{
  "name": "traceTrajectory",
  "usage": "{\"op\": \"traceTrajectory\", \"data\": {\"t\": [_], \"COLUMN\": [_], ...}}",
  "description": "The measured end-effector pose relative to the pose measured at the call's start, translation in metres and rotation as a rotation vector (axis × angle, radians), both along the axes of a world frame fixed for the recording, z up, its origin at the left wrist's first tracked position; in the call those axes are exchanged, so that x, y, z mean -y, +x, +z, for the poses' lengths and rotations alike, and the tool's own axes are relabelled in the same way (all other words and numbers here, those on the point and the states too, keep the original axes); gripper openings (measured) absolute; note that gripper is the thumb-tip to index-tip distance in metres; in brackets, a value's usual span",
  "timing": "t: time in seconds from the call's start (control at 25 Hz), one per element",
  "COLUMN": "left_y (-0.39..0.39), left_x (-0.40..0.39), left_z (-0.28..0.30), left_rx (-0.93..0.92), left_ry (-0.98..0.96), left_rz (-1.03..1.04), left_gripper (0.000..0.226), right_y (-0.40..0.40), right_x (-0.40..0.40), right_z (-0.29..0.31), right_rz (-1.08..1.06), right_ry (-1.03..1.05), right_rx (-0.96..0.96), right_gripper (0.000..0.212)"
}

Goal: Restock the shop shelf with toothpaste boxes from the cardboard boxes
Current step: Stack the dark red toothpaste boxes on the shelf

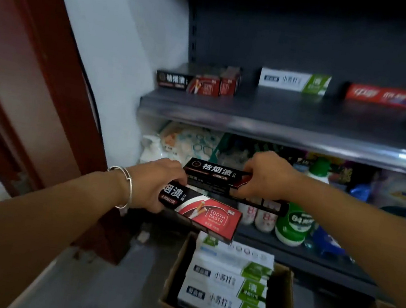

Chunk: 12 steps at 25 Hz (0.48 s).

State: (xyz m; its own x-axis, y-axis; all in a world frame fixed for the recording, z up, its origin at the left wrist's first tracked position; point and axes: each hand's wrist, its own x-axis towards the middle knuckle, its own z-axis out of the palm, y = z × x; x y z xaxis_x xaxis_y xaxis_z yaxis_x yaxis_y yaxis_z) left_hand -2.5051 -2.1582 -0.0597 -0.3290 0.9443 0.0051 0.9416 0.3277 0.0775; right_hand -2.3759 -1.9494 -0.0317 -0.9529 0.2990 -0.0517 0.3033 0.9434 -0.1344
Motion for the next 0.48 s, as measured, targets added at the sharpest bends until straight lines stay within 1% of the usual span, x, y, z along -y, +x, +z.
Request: {"op": "traceTrajectory", "data": {"t": [0.12,0.2,0.36,0.48], "left_y": [-0.013,-0.024,-0.054,-0.079], "left_x": [0.007,0.006,-0.003,-0.016], "left_z": [0.052,0.077,0.107,0.119], "left_rx": [-0.057,-0.094,-0.142,-0.166], "left_ry": [0.097,0.144,0.22,0.279], "left_rz": [0.011,0.031,0.082,0.102], "left_gripper": [0.05,0.052,0.05,0.047], "right_y": [-0.012,-0.023,-0.052,-0.079], "right_x": [0.0,-0.003,-0.012,-0.023], "right_z": [0.062,0.091,0.126,0.138], "right_rz": [-0.022,-0.025,-0.057,-0.04], "right_ry": [0.029,0.062,0.142,0.182], "right_rx": [-0.093,-0.151,-0.254,-0.338], "right_gripper": [0.044,0.046,0.046,0.044]}}
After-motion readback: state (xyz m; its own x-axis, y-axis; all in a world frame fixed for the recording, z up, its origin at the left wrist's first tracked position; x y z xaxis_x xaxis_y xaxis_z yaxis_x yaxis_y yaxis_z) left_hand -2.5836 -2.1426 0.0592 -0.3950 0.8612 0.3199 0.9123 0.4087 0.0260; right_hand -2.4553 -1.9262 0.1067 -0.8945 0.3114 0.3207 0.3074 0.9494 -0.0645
